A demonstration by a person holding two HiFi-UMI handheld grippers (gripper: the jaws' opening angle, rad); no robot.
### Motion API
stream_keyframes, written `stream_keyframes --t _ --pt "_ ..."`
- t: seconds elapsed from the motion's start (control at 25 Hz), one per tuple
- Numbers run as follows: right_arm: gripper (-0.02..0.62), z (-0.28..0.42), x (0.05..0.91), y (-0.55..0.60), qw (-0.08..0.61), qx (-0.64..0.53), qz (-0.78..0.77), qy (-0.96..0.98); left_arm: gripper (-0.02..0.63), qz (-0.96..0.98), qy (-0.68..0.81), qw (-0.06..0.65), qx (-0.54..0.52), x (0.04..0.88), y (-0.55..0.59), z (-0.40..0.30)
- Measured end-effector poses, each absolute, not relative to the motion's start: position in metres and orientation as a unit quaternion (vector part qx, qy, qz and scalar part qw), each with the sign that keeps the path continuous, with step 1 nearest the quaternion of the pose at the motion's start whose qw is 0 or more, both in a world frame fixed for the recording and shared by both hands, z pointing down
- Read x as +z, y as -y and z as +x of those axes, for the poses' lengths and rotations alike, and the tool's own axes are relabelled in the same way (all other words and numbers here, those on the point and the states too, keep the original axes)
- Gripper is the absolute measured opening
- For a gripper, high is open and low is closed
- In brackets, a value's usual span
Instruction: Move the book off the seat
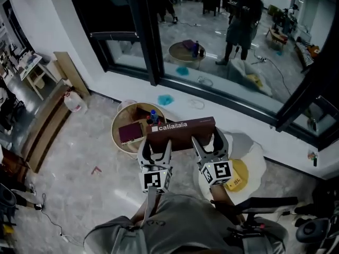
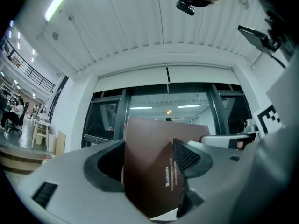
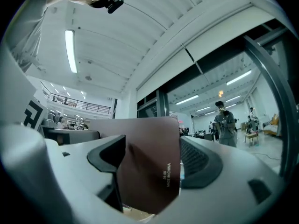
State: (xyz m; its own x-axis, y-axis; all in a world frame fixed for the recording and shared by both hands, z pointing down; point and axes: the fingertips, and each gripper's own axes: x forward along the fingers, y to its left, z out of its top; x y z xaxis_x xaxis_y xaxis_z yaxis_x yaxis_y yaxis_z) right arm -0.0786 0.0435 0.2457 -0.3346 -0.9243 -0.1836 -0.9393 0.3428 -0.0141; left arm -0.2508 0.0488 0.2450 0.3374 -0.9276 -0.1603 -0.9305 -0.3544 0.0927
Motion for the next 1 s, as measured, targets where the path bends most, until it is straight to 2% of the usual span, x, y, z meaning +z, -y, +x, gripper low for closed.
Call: stream_keyframes --t 0.36,0.76,1.0 --pt "0.367 -0.23 0.26 0.017 0.035 0.045 -0.543 -0.838 0.313 -0.793 -0.596 0.013 0.123 0.257 -0.002 -0.404" --pt "0.367 -0.339 0.268 0.066 -0.009 0.058 -0.487 -0.871 0.313 -0.756 -0.64 -0.005 0.137 0.281 0.027 -0.509" --pt "0.367 -0.404 0.276 0.086 -0.006 0.059 -0.438 -0.897 0.313 -0.709 -0.691 -0.011 0.139 0.294 0.03 -0.568"
